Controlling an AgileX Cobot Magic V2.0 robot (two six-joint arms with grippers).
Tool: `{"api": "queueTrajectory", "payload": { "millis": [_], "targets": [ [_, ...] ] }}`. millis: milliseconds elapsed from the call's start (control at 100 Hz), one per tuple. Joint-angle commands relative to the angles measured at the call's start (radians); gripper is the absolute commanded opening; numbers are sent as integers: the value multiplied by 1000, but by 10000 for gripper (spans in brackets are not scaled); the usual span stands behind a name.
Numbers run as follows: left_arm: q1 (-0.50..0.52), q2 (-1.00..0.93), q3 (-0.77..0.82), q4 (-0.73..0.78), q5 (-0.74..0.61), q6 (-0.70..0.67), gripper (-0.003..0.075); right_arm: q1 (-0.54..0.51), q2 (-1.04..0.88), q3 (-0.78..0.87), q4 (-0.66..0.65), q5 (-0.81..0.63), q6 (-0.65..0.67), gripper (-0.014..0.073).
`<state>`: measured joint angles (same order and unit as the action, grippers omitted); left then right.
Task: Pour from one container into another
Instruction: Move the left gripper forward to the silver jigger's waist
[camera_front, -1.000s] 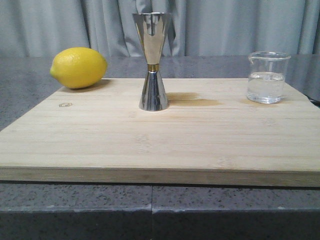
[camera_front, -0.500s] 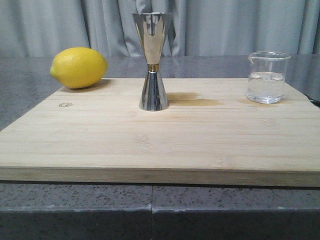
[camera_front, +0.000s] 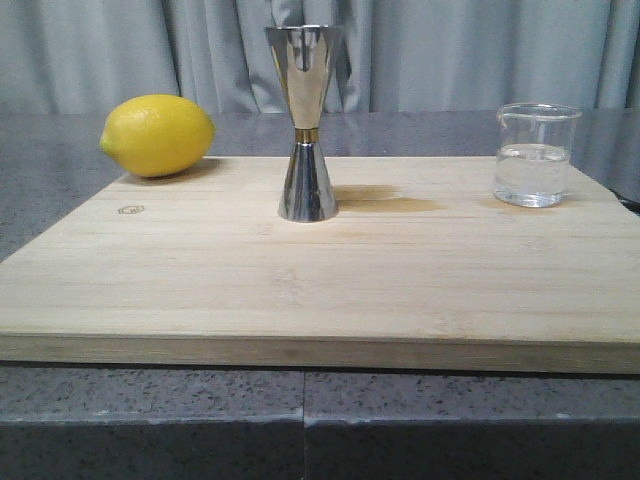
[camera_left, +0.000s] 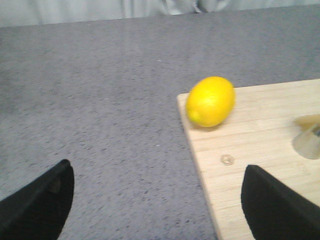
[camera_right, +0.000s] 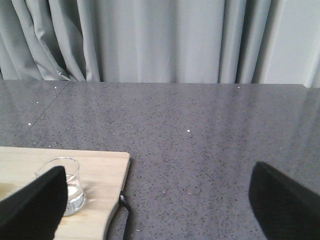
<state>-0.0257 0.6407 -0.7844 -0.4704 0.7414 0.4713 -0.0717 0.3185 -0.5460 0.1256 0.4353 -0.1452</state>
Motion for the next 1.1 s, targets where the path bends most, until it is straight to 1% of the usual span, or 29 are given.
{"api": "queueTrajectory", "payload": {
  "millis": [0, 40, 50, 60, 150, 240, 310, 400, 520, 590, 690, 800, 870, 940, 1000, 1090],
  "targets": [
    [1, 50, -34, -231, -45, 194, 629, -4, 18, -36, -8, -74, -9, 668],
    [1, 74, -34, -321, -32, 277, 629, -4, 18, -36, -8, -74, -9, 668],
    [1, 82, -34, -351, -26, 323, 629, -4, 18, -36, -8, -74, -9, 668],
    [1, 86, -34, -366, -23, 323, 629, -4, 18, -36, -8, -74, -9, 668],
    [1, 141, -34, -539, 28, 513, 629, -4, 18, -36, -8, -74, -9, 668],
    [1, 195, -34, -676, 77, 651, 629, -4, 18, -36, -8, -74, -9, 668],
    [1, 242, -32, -751, 109, 741, 629, -4, 18, -36, -5, -74, -9, 668],
    [1, 304, -30, -790, 138, 813, 629, -4, 18, -36, -3, -74, -9, 668],
    [1, 376, -29, -809, 168, 860, 629, -4, 20, -36, -3, -64, -9, 668],
    [1, 413, -25, -846, 188, 924, 629, -4, 20, -36, 2, -64, -9, 668],
    [1, 453, -8, -937, 204, 1048, 629, -4, 20, -36, 5, -64, -9, 668],
    [-5, 486, 32, -1082, 237, 1233, 629, -4, 20, -36, 9, -64, -9, 668],
    [-34, 504, 64, -1168, 243, 1359, 629, -4, 22, -36, 12, -62, -9, 668],
    [-74, 529, 81, -1225, 243, 1443, 629, -4, 22, -36, 21, -52, -9, 668],
    [-113, 559, 81, -1252, 243, 1479, 629, -4, 26, -42, 23, -38, -9, 668],
    [-164, 605, 79, -1310, 243, 1534, 629, -4, 61, -70, 23, 25, -11, 668]
  ]
}}
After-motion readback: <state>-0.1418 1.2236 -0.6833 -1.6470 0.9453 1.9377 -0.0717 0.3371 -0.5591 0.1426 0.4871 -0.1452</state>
